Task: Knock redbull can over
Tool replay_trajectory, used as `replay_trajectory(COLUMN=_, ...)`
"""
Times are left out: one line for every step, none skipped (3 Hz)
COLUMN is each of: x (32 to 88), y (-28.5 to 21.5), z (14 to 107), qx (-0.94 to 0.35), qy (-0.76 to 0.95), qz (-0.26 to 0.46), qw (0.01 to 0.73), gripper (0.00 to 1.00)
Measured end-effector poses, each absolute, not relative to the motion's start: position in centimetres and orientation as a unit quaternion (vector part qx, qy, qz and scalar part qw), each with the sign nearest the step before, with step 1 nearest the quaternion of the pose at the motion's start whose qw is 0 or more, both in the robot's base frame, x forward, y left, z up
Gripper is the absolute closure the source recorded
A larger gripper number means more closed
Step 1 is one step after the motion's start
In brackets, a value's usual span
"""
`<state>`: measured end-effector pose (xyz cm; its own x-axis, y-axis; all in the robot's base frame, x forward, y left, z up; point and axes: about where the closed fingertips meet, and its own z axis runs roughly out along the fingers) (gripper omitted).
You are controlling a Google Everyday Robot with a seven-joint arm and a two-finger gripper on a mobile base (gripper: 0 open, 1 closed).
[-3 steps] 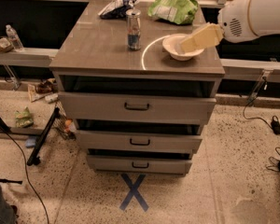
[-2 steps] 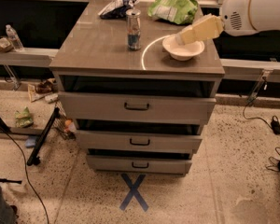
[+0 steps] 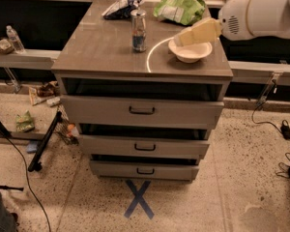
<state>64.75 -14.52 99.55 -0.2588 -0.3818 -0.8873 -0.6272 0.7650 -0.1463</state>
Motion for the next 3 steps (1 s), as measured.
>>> replay_trajectory(x=67.1, y=-11.6, z=97.6, qx=-0.31, qy=0.777, qz=0.15, qw=0.527, gripper=0.0)
replay_trajectory(x=69.6, y=-9.4, z=96.1, qx=-0.298, qy=0.771, qz=0.161, qw=0.539, gripper=0.0)
replay_trajectory(x=72.0, y=-7.3, z=95.0, qx=-0.291, qy=0.766, qz=0.162, qw=0.55, gripper=0.0)
